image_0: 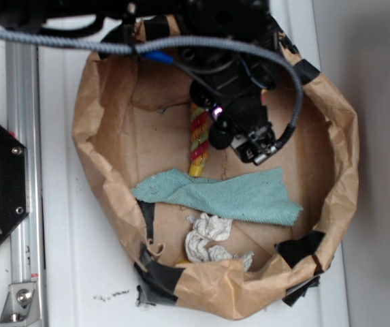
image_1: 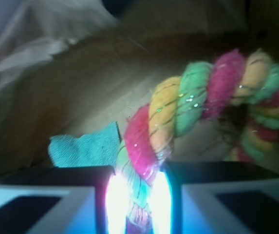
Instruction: Grab the multicolored rope.
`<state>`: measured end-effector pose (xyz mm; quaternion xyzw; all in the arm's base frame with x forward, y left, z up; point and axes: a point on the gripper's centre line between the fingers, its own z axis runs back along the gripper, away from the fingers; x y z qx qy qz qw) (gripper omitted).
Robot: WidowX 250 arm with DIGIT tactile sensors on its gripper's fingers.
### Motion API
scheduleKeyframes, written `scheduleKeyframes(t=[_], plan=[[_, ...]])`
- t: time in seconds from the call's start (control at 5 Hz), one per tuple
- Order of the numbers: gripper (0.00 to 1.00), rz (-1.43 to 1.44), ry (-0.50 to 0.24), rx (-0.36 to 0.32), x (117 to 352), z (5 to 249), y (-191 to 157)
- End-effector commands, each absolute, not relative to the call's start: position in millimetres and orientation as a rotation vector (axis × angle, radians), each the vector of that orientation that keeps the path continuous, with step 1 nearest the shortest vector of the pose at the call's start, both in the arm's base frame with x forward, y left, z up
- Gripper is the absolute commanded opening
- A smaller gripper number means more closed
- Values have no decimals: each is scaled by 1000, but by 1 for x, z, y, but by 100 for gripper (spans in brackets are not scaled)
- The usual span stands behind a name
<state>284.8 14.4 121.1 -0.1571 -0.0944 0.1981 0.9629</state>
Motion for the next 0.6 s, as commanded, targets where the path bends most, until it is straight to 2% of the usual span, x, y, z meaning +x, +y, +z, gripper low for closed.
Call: scheduleKeyframes(t=[0.0,0.2,0.4], plan=[[0,267,-272,-264,277,138,2],[0,197,-282,-234,267,136,-15],[0,187,-272,-206,260,134,-13]])
